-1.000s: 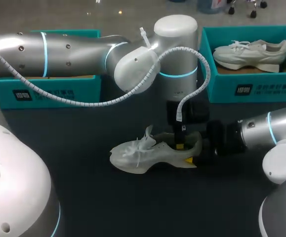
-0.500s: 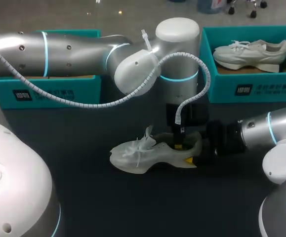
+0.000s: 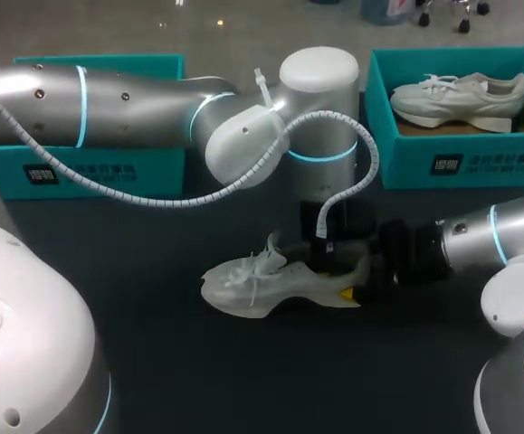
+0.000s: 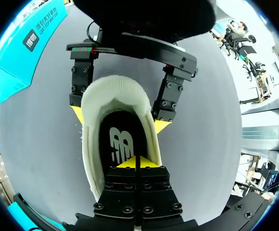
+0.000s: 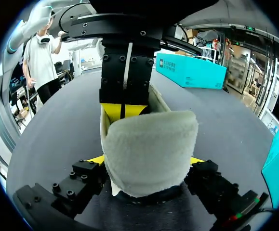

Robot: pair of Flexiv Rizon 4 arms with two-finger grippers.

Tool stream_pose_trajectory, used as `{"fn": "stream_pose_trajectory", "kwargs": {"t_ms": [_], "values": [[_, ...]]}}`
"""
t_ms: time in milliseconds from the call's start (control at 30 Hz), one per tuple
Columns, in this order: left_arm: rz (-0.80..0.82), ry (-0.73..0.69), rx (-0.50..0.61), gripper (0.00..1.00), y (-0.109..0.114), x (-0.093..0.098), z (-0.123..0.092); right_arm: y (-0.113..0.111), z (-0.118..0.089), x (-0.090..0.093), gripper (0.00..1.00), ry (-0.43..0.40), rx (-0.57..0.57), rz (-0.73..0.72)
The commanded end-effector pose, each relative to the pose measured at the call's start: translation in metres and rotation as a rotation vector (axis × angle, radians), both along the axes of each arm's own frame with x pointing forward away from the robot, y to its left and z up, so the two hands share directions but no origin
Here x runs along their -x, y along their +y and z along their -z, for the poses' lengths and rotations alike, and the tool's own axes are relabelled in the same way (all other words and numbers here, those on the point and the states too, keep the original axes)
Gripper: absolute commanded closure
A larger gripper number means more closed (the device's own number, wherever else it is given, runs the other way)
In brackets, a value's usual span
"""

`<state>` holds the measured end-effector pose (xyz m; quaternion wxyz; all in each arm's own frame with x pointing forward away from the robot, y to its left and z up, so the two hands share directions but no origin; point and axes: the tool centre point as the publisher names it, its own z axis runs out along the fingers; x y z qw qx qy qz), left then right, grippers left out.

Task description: Take the shoe out of the shoebox, open the shoe tongue, remove and reinsert the insole, then place the shoe into the shoebox

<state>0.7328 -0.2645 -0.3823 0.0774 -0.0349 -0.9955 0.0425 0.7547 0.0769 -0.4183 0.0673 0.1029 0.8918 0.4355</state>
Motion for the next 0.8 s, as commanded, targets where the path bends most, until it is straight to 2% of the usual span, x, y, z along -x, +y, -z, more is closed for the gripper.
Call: {"fn": "stream_pose_trajectory", "kwargs": {"t_ms": [33, 233, 300, 467, 667, 800], "values": [[-0.001, 0.005, 0.026, 1.00, 0.008, 0.003, 0.004, 0.002, 0.001, 0.000, 1.00, 0.000, 0.005, 0.002], [0.014, 0.029, 0.043, 1.00, 0.009, 0.008, 0.006, 0.002, 0.001, 0.000, 1.00, 0.000, 0.005, 0.002], [0.024, 0.040, 0.051, 0.76, 0.009, 0.010, 0.006, 0.002, 0.001, 0.000, 1.00, 0.000, 0.005, 0.002], [0.026, 0.054, 0.044, 0.62, 0.008, 0.011, 0.015, 0.002, 0.001, 0.000, 1.00, 0.000, 0.005, 0.002], [0.029, 0.037, 0.019, 0.60, 0.005, 0.009, 0.025, 0.002, 0.001, 0.000, 1.00, 0.000, 0.005, 0.002], [0.029, 0.021, 0.011, 0.55, 0.007, 0.005, 0.031, 0.002, 0.001, 0.000, 1.00, 0.000, 0.005, 0.002]]}}
